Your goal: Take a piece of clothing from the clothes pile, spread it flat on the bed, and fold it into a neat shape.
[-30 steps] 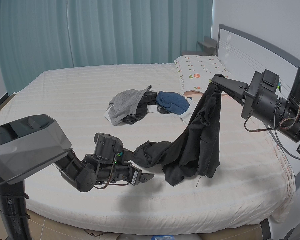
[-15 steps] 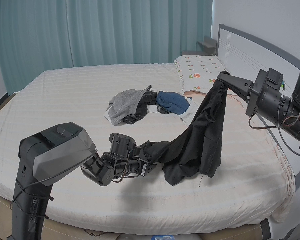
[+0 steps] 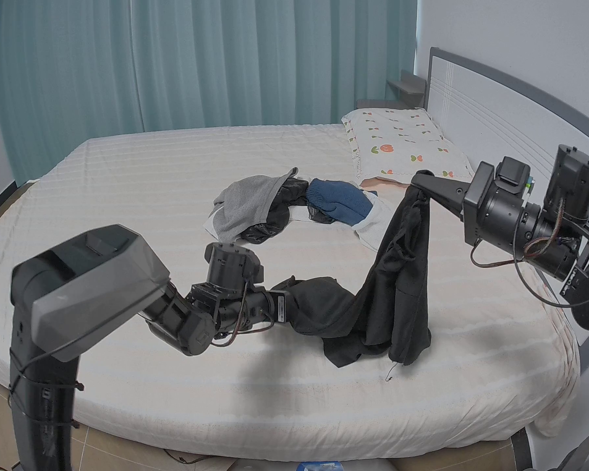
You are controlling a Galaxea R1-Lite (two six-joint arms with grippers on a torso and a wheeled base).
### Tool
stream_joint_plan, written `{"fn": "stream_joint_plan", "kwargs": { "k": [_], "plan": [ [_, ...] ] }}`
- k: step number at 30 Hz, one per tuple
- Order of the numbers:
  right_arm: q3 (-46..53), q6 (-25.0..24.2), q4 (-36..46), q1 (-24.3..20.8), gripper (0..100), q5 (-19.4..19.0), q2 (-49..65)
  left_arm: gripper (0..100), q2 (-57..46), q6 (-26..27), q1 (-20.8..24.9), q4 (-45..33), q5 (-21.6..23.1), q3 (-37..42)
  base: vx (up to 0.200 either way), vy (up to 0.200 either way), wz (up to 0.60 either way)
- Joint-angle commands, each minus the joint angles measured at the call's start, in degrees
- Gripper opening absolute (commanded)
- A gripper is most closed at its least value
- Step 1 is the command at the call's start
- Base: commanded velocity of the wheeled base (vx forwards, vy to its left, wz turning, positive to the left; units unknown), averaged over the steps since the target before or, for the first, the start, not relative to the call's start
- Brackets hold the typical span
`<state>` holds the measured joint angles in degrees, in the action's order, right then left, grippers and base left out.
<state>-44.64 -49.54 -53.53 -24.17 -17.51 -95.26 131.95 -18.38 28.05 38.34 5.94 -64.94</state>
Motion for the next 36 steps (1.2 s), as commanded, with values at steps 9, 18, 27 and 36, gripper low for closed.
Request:
{"fn": "stream_joint_plan", "kwargs": {
  "k": [9,18,27,36],
  "plan": [
    [-12.93,5.6,-1.31,2.9,0,6.34,-6.17,0,-32.02,-15.72,1.13,-16.89,-1.81,-0.8,0.0,0.0,0.0],
    [-2.29,5.6,-1.67,3.26,0,9.68,-7.66,0,-36.85,-21.34,1.39,-15.49,-1.98,9.83,0.0,0.0,0.0],
    [4.04,3.93,-2.11,3.08,0,10.21,-11.79,0,-35.89,-26.62,1.57,-5.91,-1.72,20.29,0.0,0.0,0.0],
    [4.74,-1.26,-2.11,1.41,0,11.0,-11.44,0,-34.83,-28.29,2.1,-0.46,-1.45,26.44,0.0,0.0,0.0]
  ]
}}
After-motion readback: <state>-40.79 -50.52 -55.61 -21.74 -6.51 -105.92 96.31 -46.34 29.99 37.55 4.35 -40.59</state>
